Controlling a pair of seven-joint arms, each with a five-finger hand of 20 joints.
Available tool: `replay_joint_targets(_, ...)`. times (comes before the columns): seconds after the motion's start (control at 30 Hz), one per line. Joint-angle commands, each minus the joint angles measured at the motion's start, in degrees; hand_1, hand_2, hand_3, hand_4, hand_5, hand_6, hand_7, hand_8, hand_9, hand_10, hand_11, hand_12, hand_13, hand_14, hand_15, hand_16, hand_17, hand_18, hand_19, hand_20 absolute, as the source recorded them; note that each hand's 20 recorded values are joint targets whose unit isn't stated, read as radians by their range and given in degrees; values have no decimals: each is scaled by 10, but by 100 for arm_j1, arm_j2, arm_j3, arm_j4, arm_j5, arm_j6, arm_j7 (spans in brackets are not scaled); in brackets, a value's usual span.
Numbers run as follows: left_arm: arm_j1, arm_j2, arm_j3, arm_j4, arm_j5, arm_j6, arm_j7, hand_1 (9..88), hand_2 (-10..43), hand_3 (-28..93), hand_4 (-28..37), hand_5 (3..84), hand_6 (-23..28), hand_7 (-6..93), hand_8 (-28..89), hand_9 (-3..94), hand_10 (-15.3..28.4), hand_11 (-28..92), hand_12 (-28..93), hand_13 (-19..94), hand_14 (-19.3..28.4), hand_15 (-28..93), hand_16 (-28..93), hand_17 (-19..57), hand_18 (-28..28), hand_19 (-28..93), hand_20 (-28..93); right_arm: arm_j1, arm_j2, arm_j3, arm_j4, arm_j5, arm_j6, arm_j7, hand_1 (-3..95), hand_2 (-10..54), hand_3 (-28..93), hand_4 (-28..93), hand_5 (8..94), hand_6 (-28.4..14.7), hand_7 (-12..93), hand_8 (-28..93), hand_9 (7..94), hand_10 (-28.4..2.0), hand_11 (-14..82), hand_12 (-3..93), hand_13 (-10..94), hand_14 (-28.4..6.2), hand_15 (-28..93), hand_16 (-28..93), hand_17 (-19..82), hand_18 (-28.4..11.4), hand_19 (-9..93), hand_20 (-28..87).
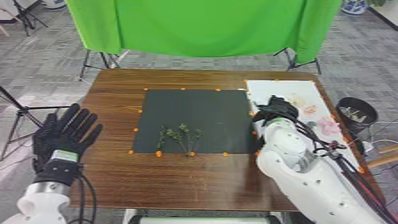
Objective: Arrange flowers
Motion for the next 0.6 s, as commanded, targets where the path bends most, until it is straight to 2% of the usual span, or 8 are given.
replay_joint_targets(0.03, -7, -85, -5, -54, -26, 52, -105, 284, 164, 710, -283, 419, 94, 170, -95, 383, 160, 229, 131, 281, 157, 399, -64, -78, 154, 411, 105, 32, -133, 41, 373, 597, -71, 172, 379, -95, 718, -282, 509, -198, 32, -83, 474, -266, 87, 124, 658, -151, 597, 170, 365, -278, 912, 191)
replay_joint_targets(0.07, 5, -83, -21, -58, -81, 52, -69, 284, 164, 710, -283, 419, 94, 170, -95, 383, 160, 229, 131, 281, 157, 399, -64, -78, 154, 411, 105, 30, -146, 50, 409, 649, -31, 148, 382, -95, 718, -282, 524, -193, 35, -84, 488, -262, 91, 123, 665, -149, 594, 167, 368, -276, 912, 190)
replay_joint_targets(0.13, 58, -120, -93, -51, -83, 53, -76, 284, 164, 710, -283, 419, 94, 170, -95, 383, 160, 229, 131, 281, 157, 399, -64, -78, 154, 411, 105, 17, -187, 69, 462, 821, 102, 199, 411, -95, 721, -282, 568, -164, 54, -86, 550, -242, 109, 128, 694, -134, 579, 165, 375, -273, 916, 193)
replay_joint_targets(0.27, 54, -138, -46, -65, -107, 92, -69, 284, 164, 710, -283, 419, 94, 170, -95, 383, 160, 229, 131, 281, 157, 399, -64, -78, 154, 411, 105, -32, -229, 2, 597, 754, 322, 198, 484, -95, 738, -281, 672, -84, 141, -95, 694, -185, 179, 164, 751, -110, 560, 200, 398, -263, 925, 219)
replay_joint_targets(0.3, 11, -146, -17, -48, -111, 102, -92, 284, 164, 710, -283, 419, 94, 170, -95, 383, 160, 229, 131, 281, 157, 399, -64, -78, 154, 411, 105, -63, -228, -2, 614, 736, 381, 208, 504, -95, 728, -282, 689, -71, 168, -52, 718, -173, 200, 175, 761, -104, 557, 211, 402, -261, 925, 229)
replay_joint_targets(0.4, 37, -144, 14, -59, -106, 41, -93, 284, 164, 710, -283, 419, 94, 170, -95, 383, 160, 229, 131, 281, 157, 399, -64, -78, 154, 411, 105, -100, -240, -63, 710, 585, 467, 208, 585, -95, 648, -281, 726, -55, 233, 72, 779, -132, 136, 308, 777, -96, 551, 241, 413, -257, 921, 258)
replay_joint_targets(0.43, 10, -195, -29, -27, -94, 26, -210, 284, 164, 710, -283, 419, 94, 170, -95, 383, 160, 229, 131, 281, 157, 399, -64, -78, 154, 411, 105, -118, -245, -72, 731, 578, 442, 218, 598, -95, 651, -281, 736, -48, 259, 85, 800, -124, 112, 343, 781, -91, 543, 267, 417, -256, 921, 265)
replay_joint_targets(0.6, 84, -218, -64, -32, -117, -8, -189, 284, 164, 710, -283, 419, 94, 170, -95, 383, 160, 229, 131, 281, 157, 399, -64, -78, 154, 411, 105, -227, -254, -16, 637, 798, 570, 330, 606, -95, 701, -282, 752, -27, 350, 148, 836, -108, 128, 411, 811, -71, 536, 313, 443, -251, 929, 304)
